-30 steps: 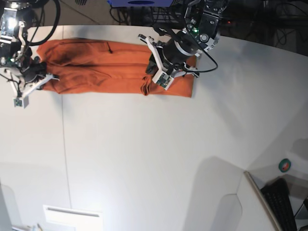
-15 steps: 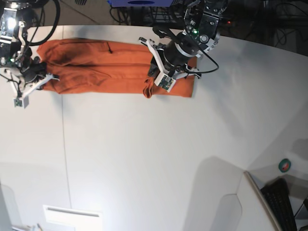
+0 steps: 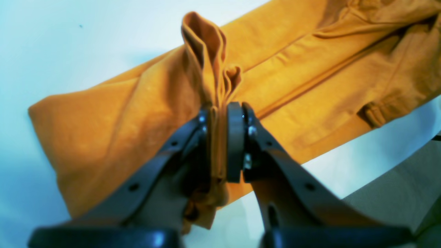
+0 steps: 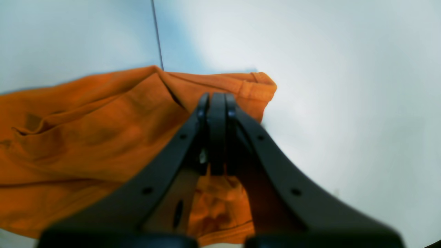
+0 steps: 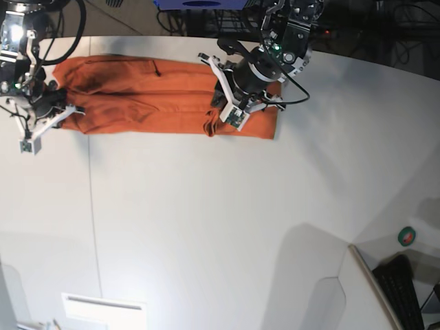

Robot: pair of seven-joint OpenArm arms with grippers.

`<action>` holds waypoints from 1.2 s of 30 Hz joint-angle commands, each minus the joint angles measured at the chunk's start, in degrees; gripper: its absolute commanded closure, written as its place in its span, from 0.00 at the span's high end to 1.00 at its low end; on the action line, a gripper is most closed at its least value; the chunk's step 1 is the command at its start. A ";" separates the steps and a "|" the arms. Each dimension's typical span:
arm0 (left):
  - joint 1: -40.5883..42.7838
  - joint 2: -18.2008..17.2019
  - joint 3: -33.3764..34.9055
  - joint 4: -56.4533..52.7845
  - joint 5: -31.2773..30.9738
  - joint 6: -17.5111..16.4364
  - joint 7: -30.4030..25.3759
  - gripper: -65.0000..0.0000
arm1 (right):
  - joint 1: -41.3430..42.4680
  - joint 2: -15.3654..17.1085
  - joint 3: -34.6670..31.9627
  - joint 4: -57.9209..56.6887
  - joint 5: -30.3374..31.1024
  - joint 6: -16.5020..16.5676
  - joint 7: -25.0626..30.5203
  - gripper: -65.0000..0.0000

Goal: Layout the t-shirt on the table in an organized manner, then fold the t-shirt properly
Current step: 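Carry the strip end with the left gripper toward the right gripper, then press the folded strip flat with the right gripper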

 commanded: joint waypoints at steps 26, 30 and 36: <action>-1.85 0.16 11.41 2.61 -0.62 -0.06 -0.88 0.61 | 0.34 0.61 0.09 1.11 0.39 0.03 0.88 0.00; -1.24 -0.01 6.93 6.03 -0.62 0.03 -0.88 0.42 | 0.08 0.61 -0.09 1.82 0.39 0.12 0.70 0.00; 1.84 -0.01 -18.48 9.29 -0.71 -0.24 -0.88 0.00 | -1.59 -1.50 -4.57 12.10 0.48 3.20 -2.99 0.00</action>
